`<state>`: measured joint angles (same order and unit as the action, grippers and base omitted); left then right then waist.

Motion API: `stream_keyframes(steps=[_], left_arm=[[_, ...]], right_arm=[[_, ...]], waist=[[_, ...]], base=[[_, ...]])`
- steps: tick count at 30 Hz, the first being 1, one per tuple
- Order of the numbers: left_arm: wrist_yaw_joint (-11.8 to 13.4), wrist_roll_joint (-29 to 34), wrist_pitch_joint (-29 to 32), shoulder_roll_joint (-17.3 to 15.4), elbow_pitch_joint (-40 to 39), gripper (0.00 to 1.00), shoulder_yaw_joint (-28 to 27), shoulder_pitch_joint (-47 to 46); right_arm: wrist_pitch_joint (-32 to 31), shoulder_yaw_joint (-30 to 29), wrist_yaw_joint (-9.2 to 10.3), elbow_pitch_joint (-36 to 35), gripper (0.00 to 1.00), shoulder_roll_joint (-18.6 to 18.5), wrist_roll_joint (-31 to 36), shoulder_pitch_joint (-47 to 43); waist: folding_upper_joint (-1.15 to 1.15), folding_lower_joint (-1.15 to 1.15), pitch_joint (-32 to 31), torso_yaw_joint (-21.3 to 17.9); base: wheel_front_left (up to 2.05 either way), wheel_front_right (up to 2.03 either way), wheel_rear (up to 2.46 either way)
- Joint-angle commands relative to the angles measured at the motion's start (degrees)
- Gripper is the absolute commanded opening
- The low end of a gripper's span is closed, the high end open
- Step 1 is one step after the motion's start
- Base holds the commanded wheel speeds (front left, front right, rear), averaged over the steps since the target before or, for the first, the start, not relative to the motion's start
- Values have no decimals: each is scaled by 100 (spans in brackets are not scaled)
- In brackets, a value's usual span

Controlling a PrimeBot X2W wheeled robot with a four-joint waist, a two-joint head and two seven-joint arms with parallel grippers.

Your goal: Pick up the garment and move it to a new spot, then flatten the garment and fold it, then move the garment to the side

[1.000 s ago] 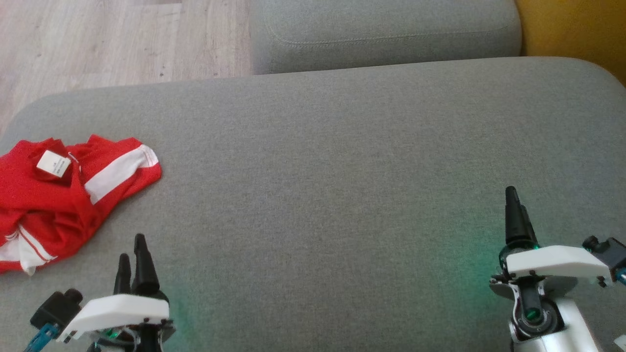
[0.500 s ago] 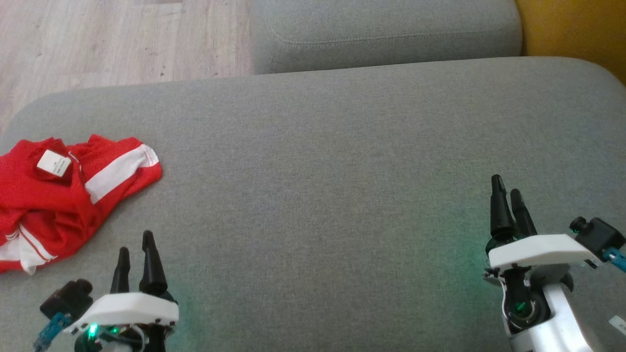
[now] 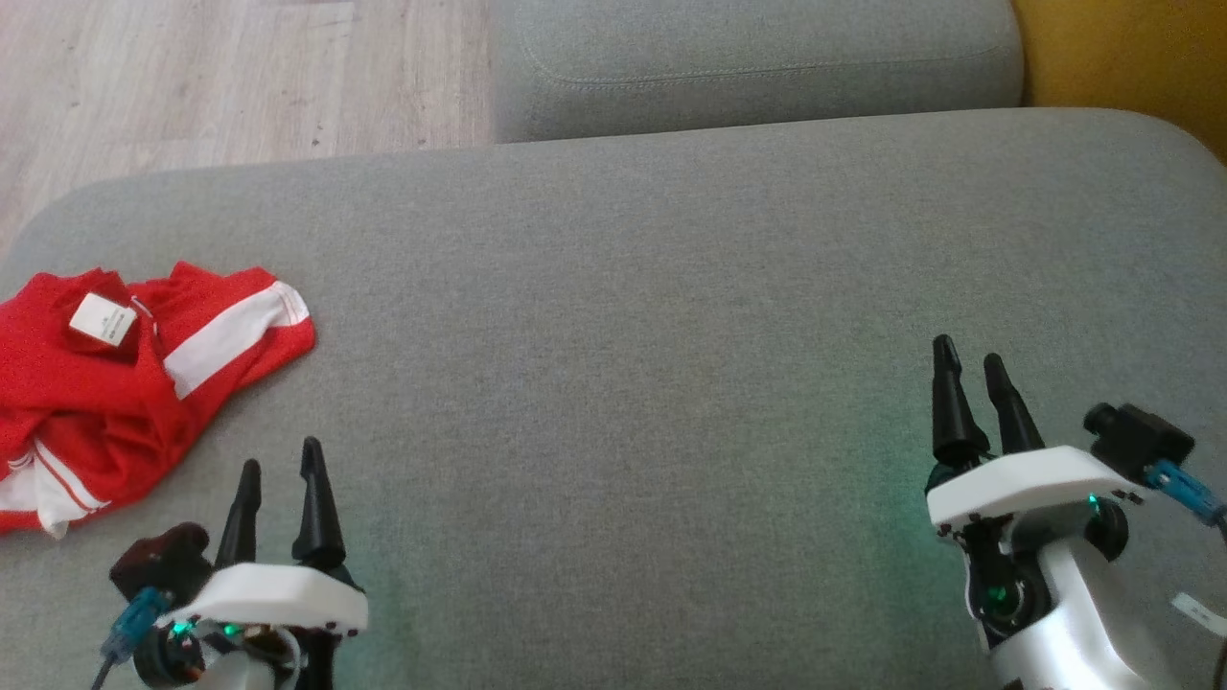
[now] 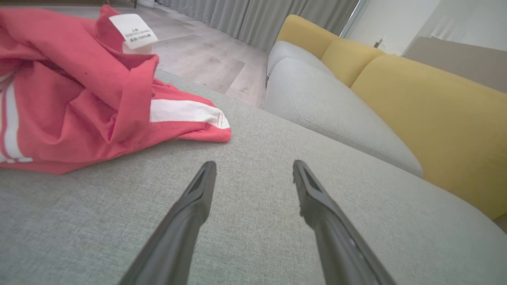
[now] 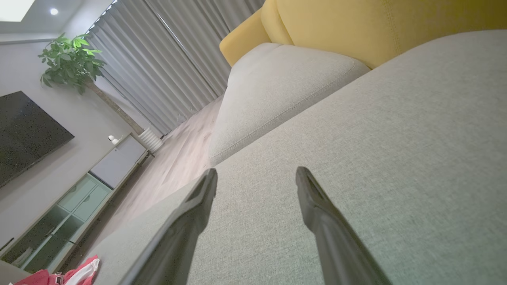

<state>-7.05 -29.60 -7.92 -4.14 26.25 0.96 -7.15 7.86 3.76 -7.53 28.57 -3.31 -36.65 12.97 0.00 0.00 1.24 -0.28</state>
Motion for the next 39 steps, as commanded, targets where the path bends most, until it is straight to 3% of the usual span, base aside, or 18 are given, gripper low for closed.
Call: stream_keyframes(steps=[1, 24, 39], left_arm=[[16, 194, -89, -134, -105, 100, -74, -335], [233, 1798, -493, -84, 253, 100, -129, -505], [367, 2609, -708, -31, 333, 100, -405, -567]], right_arm=[[92, 146, 3, -137, 100, -63, 186, 345], [497, 163, 4, 124, 100, 22, 2108, 464], [714, 172, 4, 245, 100, 41, 2928, 519]], waist=[[0, 0, 1, -2], [0, 0, -26, -17], [0, 0, -104, -68]], base=[[0, 0, 0], [0, 0, 0], [0, 0, 0]])
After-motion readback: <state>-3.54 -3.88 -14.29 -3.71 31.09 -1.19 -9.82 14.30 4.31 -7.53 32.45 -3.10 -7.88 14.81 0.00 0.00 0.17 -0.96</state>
